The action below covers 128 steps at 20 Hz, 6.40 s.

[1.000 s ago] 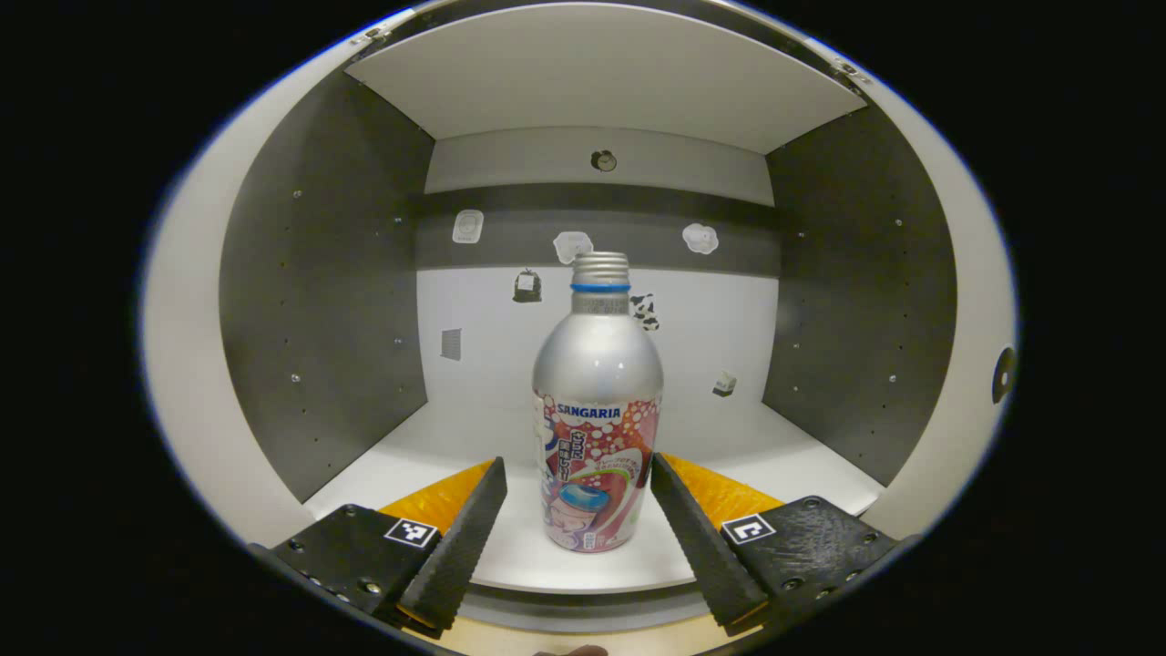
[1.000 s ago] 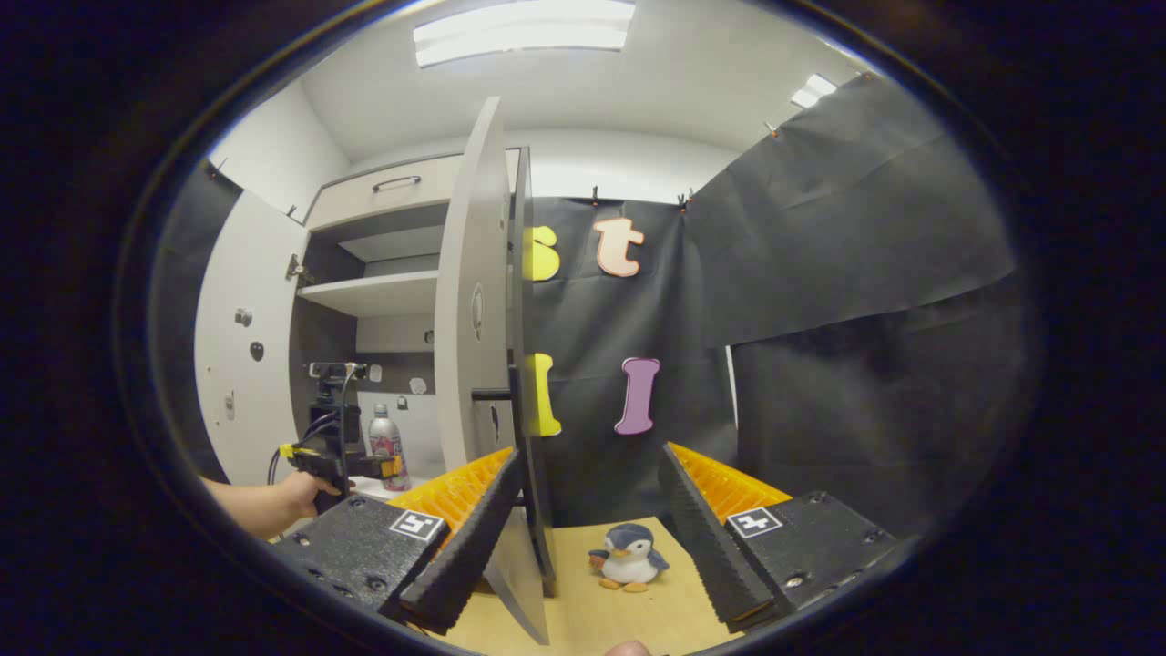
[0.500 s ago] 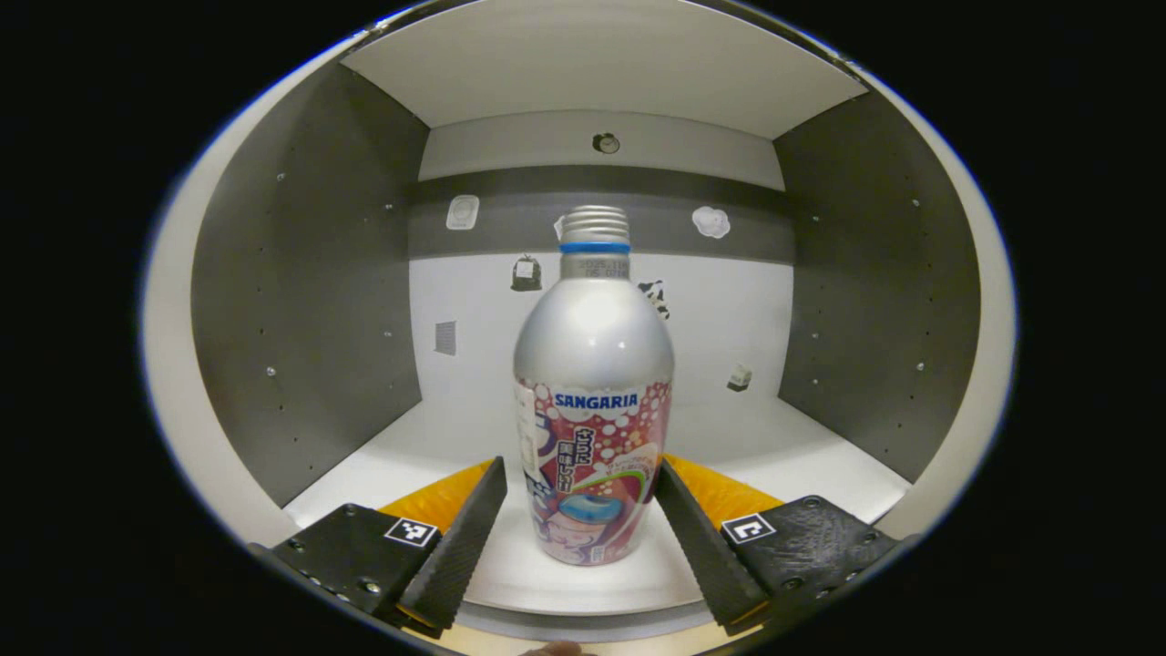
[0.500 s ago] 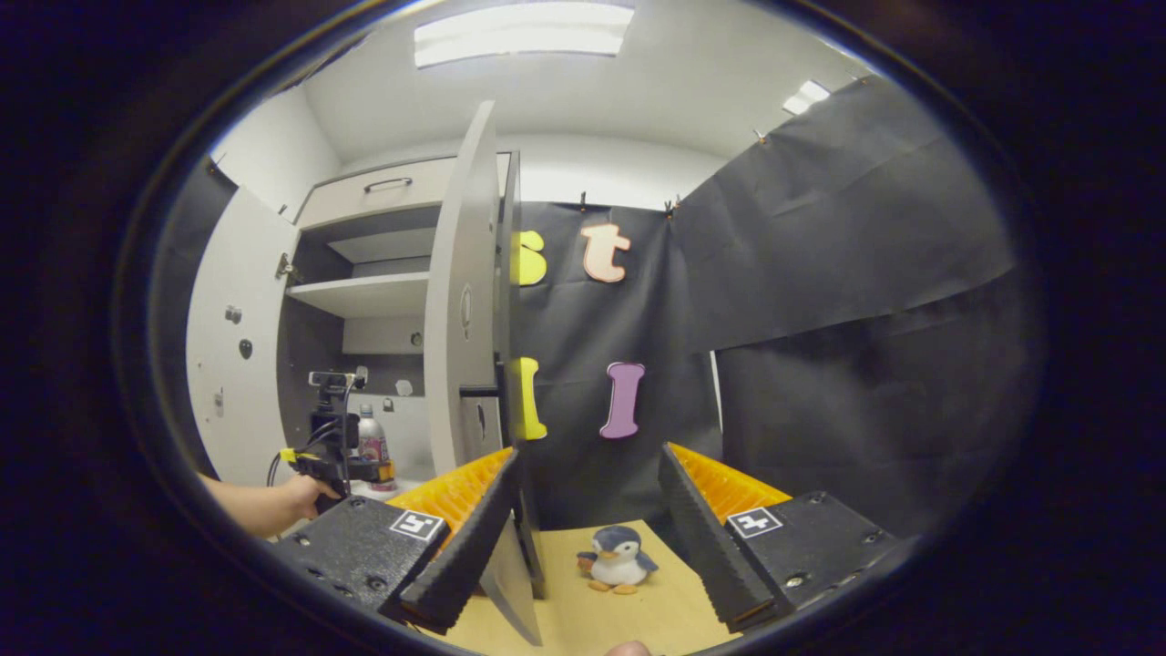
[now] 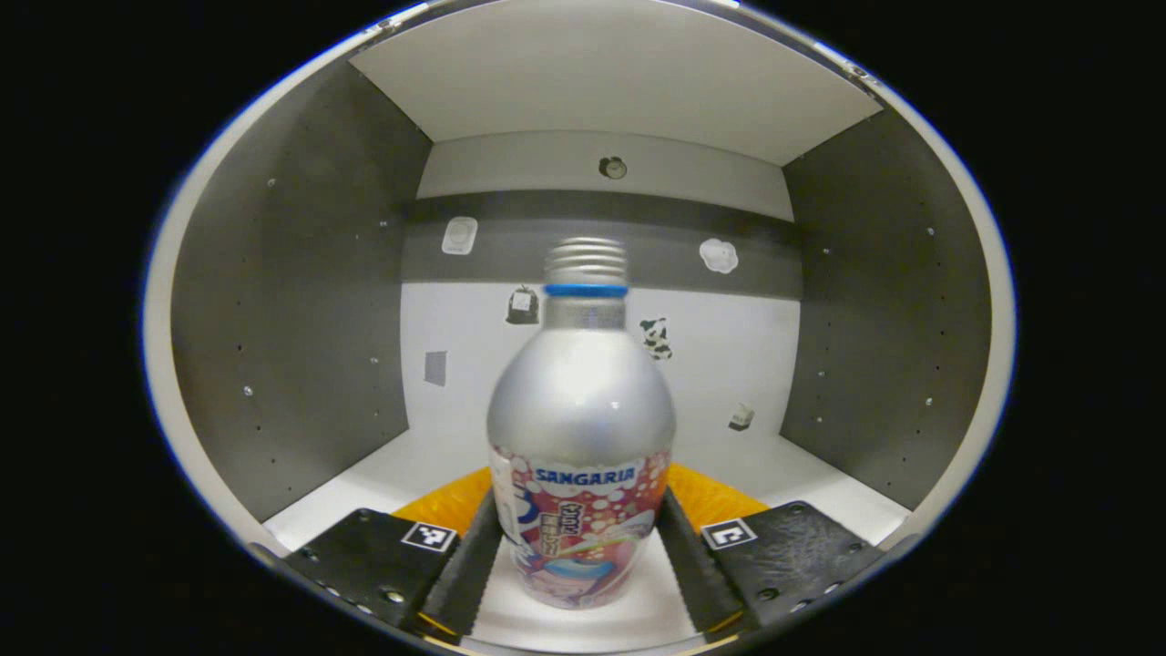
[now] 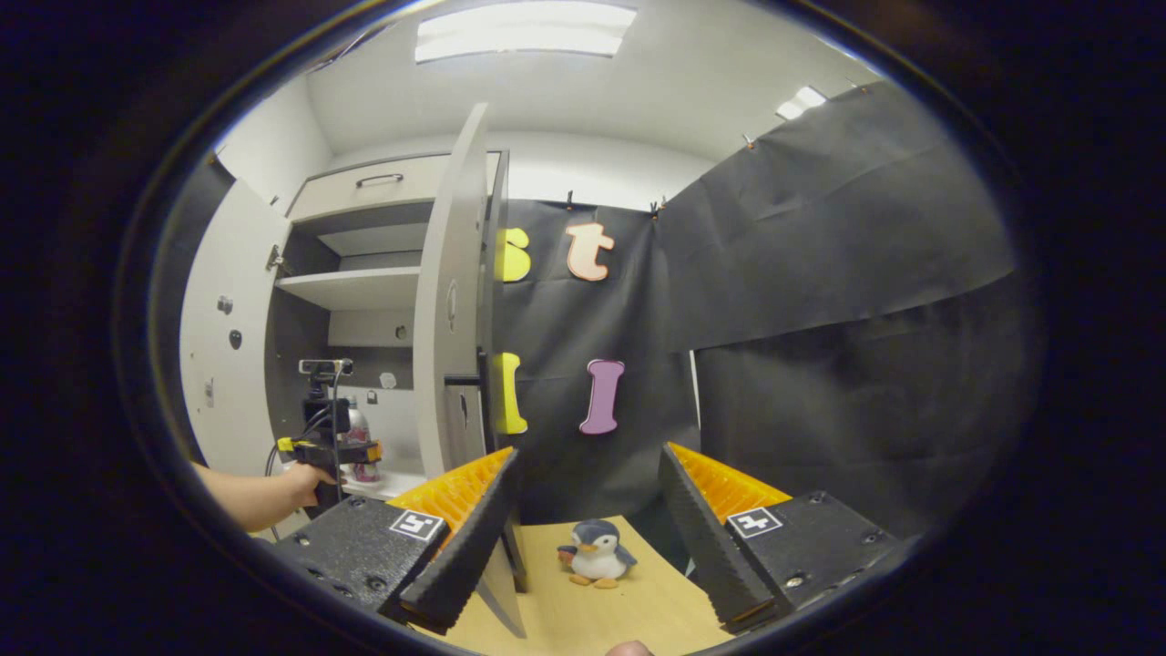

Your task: Grasp the bottle in the cabinet with the left hand and place it on the coaster, then close the right door with the right hand and the left door with the left hand.

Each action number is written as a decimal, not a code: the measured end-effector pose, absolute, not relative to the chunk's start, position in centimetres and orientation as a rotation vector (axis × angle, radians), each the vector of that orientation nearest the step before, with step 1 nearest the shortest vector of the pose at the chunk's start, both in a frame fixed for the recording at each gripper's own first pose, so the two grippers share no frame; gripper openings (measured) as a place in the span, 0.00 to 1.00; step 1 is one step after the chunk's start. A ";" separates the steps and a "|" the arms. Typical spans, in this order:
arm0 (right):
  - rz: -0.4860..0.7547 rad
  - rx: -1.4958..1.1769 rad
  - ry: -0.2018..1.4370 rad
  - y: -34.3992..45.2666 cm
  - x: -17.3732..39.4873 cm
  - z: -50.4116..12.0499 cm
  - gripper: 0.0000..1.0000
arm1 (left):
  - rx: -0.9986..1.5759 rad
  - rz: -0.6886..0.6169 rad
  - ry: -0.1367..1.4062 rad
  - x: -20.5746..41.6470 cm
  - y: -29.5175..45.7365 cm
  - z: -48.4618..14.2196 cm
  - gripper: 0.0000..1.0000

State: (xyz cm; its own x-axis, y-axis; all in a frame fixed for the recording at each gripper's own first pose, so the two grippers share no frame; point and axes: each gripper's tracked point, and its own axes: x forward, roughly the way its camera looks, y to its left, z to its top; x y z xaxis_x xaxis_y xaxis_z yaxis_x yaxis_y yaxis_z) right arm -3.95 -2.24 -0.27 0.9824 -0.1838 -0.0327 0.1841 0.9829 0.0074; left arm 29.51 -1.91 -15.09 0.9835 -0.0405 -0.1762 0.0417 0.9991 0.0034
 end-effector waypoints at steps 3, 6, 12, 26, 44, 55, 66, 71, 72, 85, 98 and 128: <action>-0.169 0.011 0.029 -1.7 -4.2 -0.2 0.96 | -0.008 -0.049 0.161 29.1 -2.0 -14.2 0.78; -0.145 0.014 0.033 -1.1 -4.0 -0.4 0.98 | 0.003 -0.056 0.131 26.8 -2.1 -12.8 0.78; -0.081 0.031 0.048 -0.6 -4.0 -1.2 0.98 | 0.032 -0.057 0.105 20.1 -1.4 -11.9 0.78; -0.081 0.084 0.092 -1.7 -4.7 -3.1 0.98 | 0.071 -0.055 0.146 6.2 -0.4 -18.7 0.78; -0.150 0.111 0.151 -1.1 -4.6 -4.6 0.96 | 0.185 -0.150 0.269 -3.5 -1.3 -31.4 0.78; -0.159 0.059 0.196 0.8 -4.9 -5.2 0.99 | 0.177 -0.212 0.409 -6.6 -1.1 -39.5 0.78; -0.203 0.026 0.214 0.4 -5.9 -5.1 0.99 | 0.175 -0.231 0.484 -7.0 -0.8 -43.5 0.78; -0.202 0.022 0.220 0.2 -5.9 -5.2 0.99 | 0.155 -0.215 0.493 -7.1 -0.3 -44.2 0.78; -0.202 0.022 0.221 0.2 -5.7 -5.2 0.99 | 0.156 -0.215 0.492 -7.0 -0.2 -44.2 0.79; -0.163 0.028 0.212 -1.2 -3.8 -5.2 0.99 | 0.219 -0.160 0.582 -9.3 1.5 -44.8 0.83; -0.136 -0.007 0.110 -4.9 0.4 -1.0 0.99 | 0.270 -0.114 0.564 -9.6 1.9 -39.9 0.92; 0.113 -0.062 0.180 3.6 6.0 -1.7 0.95 | 0.046 0.280 0.287 -9.3 18.3 -14.5 0.96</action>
State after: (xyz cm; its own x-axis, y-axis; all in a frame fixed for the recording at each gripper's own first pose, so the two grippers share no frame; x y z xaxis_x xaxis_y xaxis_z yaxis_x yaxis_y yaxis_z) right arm 6.01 3.55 -1.67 0.9775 0.1062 -0.1822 -0.1173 0.9917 -0.0517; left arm -9.34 18.33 -14.49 0.9209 0.2785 -0.2728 -0.2655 0.9604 0.0843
